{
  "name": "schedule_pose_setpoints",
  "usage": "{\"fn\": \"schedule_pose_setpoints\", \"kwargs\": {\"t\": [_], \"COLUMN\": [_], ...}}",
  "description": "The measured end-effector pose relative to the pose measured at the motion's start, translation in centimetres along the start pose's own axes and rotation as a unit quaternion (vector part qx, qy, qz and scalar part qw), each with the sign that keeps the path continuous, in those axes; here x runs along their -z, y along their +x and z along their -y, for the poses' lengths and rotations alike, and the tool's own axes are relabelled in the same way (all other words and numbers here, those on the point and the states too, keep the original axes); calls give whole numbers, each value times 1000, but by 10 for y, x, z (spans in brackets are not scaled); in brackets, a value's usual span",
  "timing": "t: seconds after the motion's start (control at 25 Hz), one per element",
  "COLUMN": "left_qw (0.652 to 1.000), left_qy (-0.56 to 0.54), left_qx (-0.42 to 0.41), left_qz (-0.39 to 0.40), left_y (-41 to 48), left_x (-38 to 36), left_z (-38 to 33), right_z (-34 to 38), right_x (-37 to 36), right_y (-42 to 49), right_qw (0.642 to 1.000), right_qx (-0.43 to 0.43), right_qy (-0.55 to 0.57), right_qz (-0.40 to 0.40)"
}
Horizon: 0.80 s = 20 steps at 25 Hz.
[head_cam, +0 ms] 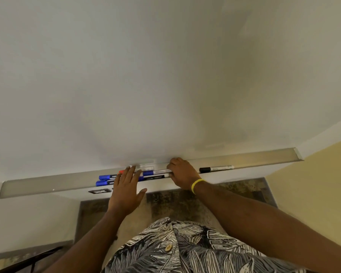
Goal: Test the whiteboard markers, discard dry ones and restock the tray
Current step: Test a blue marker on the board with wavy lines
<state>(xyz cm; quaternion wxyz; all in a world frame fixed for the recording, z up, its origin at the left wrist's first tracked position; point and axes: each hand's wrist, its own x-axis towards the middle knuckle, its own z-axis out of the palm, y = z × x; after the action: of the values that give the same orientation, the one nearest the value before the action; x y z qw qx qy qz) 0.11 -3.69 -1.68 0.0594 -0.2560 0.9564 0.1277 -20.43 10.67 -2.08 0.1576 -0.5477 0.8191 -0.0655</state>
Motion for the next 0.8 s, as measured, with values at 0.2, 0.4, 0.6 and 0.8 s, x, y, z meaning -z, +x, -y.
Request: {"fn": "schedule_pose_setpoints", "kwargs": {"t": [0.2,0.4,0.6,0.8], "left_qw": [1000,1000,1000,996], "left_qy": [12,12,-8,-54], "left_qx": [17,15,-12,-64], "left_qz": [13,8,-3,-9], "left_y": [-6,-6,-1,12], "left_x": [7,9,14,22], "left_z": [20,31,24,-2], "right_z": [8,9,7,13], "right_x": [-7,-10,-1,11], "right_y": [14,15,7,-13], "right_qw": [996,996,997,995], "right_qx": [-15,-32,-25,11], "right_qy": [-81,-77,-63,-27], "right_qz": [27,10,-46,-91]}}
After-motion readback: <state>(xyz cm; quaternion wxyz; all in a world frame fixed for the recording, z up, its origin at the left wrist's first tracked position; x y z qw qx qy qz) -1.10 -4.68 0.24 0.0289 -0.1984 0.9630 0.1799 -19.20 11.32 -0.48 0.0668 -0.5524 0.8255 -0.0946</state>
